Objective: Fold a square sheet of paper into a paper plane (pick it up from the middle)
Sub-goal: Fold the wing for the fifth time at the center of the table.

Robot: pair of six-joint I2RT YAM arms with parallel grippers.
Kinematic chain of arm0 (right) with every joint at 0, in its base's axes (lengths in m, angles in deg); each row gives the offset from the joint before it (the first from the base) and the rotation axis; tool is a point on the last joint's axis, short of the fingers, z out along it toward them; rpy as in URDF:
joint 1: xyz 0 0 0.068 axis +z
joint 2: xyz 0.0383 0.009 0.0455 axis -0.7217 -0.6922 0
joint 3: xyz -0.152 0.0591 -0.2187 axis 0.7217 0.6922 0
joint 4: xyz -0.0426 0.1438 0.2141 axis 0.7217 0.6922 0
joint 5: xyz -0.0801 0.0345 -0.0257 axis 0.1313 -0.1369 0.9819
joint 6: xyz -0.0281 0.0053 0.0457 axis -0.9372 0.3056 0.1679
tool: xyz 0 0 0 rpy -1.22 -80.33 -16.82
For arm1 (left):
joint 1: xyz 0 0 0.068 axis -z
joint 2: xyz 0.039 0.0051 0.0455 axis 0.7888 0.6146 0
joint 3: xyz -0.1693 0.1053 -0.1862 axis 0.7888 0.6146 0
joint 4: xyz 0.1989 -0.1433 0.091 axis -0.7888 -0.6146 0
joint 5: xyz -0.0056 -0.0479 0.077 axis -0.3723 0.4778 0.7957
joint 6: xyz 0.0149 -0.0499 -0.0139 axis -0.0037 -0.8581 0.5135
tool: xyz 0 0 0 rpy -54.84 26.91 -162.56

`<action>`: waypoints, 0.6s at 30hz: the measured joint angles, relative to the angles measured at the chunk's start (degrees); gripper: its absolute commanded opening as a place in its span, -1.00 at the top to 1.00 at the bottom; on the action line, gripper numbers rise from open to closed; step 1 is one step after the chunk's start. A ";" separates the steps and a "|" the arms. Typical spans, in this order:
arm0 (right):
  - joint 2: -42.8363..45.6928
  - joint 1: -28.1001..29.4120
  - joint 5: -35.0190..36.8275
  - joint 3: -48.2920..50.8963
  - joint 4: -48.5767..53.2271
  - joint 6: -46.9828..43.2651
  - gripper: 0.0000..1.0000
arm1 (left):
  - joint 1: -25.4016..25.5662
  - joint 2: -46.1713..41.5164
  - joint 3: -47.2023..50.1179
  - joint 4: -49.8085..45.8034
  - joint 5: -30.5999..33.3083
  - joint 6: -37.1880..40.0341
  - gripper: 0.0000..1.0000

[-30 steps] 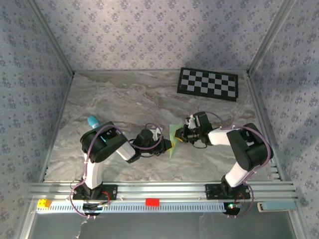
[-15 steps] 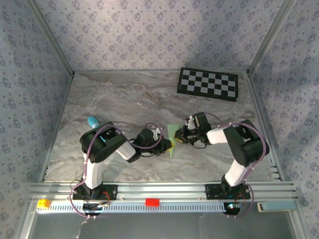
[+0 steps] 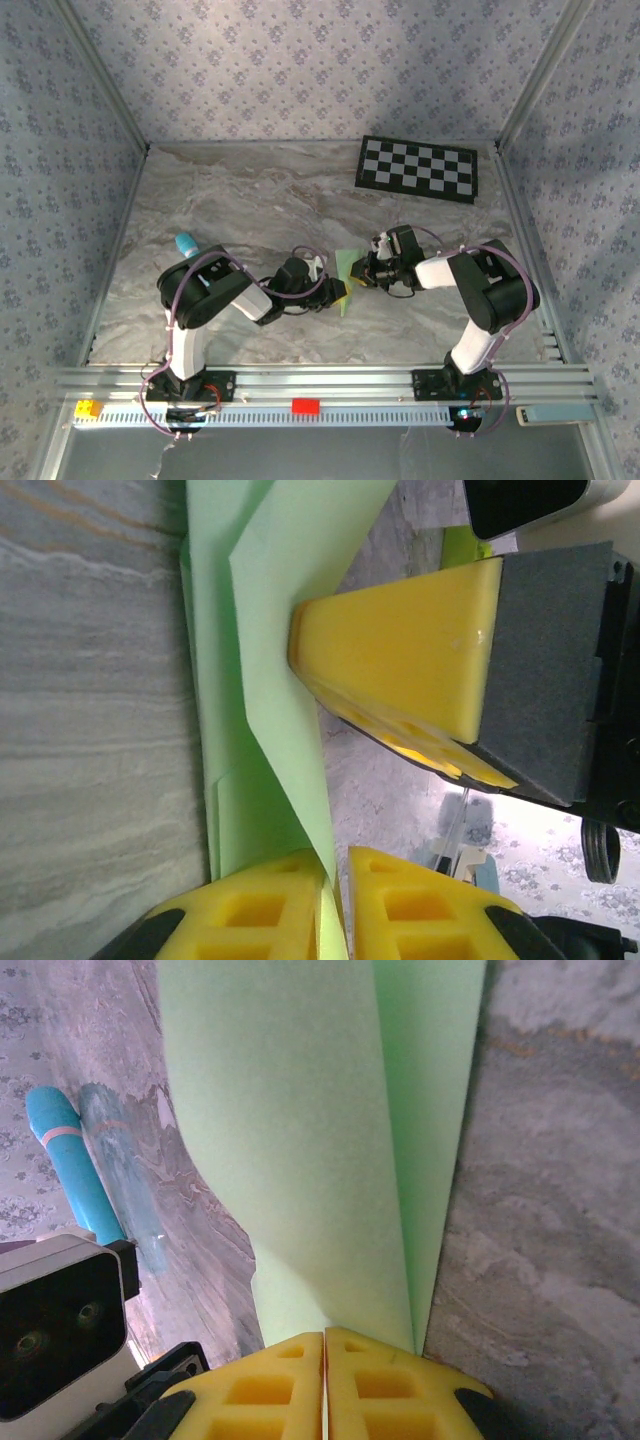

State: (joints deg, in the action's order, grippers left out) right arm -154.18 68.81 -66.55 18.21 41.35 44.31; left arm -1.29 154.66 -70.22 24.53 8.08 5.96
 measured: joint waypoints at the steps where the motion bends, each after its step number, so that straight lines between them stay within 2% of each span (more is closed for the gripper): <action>1: 0.00 0.02 0.02 -0.02 0.02 -0.02 0.79 | 0.09 -0.37 -0.37 -1.36 0.00 0.66 0.69; 8: 0.00 0.02 0.04 -0.44 0.90 -0.02 0.80 | 0.83 -2.75 -2.45 -9.99 1.33 4.37 0.77; 14: -0.04 0.09 0.09 -0.87 1.75 -0.44 0.80 | 0.98 -3.54 -2.49 -12.57 2.03 5.75 0.92; 18: -0.04 0.17 0.26 -0.98 2.01 -0.68 0.80 | 1.05 -3.63 -2.49 -12.90 2.14 5.84 0.92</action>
State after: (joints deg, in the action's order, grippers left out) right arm -154.22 68.98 -66.29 17.22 43.36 43.63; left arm -0.24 151.04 -72.71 11.64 10.22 11.79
